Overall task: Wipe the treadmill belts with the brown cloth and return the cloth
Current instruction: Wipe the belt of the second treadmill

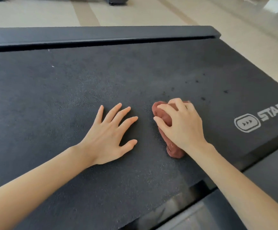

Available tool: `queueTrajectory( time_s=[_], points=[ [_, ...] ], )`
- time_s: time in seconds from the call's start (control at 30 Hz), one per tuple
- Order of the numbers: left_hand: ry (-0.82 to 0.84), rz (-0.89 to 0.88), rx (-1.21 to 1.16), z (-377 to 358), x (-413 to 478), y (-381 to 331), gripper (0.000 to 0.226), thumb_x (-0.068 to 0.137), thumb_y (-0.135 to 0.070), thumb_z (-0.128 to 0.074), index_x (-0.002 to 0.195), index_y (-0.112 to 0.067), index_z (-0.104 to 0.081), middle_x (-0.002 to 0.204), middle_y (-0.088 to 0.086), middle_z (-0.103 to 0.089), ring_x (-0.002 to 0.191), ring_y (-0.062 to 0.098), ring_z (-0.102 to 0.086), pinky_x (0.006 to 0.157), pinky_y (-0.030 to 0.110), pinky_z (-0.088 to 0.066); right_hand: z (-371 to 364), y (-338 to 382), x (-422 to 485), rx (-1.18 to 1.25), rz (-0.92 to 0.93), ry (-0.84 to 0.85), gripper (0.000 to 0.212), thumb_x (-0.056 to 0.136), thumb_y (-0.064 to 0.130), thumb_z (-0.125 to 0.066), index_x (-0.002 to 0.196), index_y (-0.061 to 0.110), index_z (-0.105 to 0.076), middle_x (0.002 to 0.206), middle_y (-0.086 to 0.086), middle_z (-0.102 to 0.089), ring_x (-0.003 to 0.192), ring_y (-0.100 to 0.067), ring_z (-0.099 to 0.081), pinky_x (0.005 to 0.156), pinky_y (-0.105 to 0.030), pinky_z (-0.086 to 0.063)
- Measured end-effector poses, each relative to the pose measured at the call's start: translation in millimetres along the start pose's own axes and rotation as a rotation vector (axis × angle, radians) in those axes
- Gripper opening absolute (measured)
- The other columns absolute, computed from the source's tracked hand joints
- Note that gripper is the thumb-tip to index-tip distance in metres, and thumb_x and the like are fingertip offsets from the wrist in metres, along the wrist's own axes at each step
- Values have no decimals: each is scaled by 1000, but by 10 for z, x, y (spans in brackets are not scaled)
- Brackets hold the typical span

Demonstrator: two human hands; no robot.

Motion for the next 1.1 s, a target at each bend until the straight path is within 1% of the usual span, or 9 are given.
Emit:
queueTrajectory(
  time_s=[0.07,0.2,0.3,0.4,0.6,0.77,0.87,1.0,1.1],
  points=[
    [-19,-17,7,-65,4,-7,80,78,-69,0,148,-33,-12,158,-3,-4,145,17,9,115,55,2,91,-28,-338,27,35,-38,36,84,54,-52,105,29,-68,113,4,-59,98,-26,-53,76,-36,-48],
    [-41,-32,-39,-74,-12,-19,74,84,-65,-15,145,-26,-31,154,3,-24,145,22,-10,114,59,-8,100,-128,-476,230,124,-150,26,81,41,-61,98,25,-73,104,6,-65,98,-17,-57,88,-30,-48],
    [-28,-33,-47,-50,-10,-30,73,84,-64,-19,144,-25,-34,153,4,-27,144,23,-12,113,60,-10,7,-168,-64,283,178,-130,23,79,37,-63,95,24,-74,96,7,-67,92,-17,-60,79,-29,-51],
    [-28,-29,-44,-45,-20,-34,73,83,-65,-17,145,-27,-32,154,2,-24,145,22,-9,113,59,-9,-76,-208,360,221,100,-45,28,81,44,-64,104,29,-71,103,11,-64,99,-13,-57,71,-31,-51],
    [-47,-39,-52,-64,-19,-34,73,84,-65,-17,145,-27,-31,155,1,-22,145,22,-8,114,58,-10,80,-290,-10,235,175,57,45,80,54,-60,116,27,-65,120,9,-59,115,-13,-52,99,-34,-40],
    [-65,-62,-41,-70,-7,-34,69,85,-60,-28,138,-19,-45,147,8,-39,140,29,-26,108,64,-22,260,-251,-560,351,-161,3,73,74,63,-53,134,22,-43,135,8,-40,129,-10,-36,105,-28,-29],
    [-69,-67,-44,-62,-4,-24,68,85,-59,-29,137,-18,-47,146,9,-40,139,30,-28,107,64,-23,151,-155,-431,377,-238,-59,68,76,63,-51,130,22,-49,130,10,-45,127,-5,-35,104,-23,-27],
    [-79,-68,-48,-79,-4,-21,68,85,-59,-31,136,-19,-47,146,9,-40,139,29,-28,107,64,-23,-32,-291,14,351,-183,-66,48,76,52,-62,117,27,-61,121,13,-58,122,-6,-46,97,-20,-32],
    [-74,-77,-46,-78,-1,-17,68,85,-60,-30,136,-19,-47,146,8,-40,139,29,-28,107,64,-23,-70,-519,429,395,-82,24,45,77,46,-70,117,26,-62,123,12,-60,123,-6,-49,103,-29,-37]
  ],
)
Point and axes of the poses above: each hand's wrist, its own x-axis towards the middle knuckle, its own z-axis out of the back of the hand, y = z × x, the point moved 1 cm from there along x, towards the middle knuckle
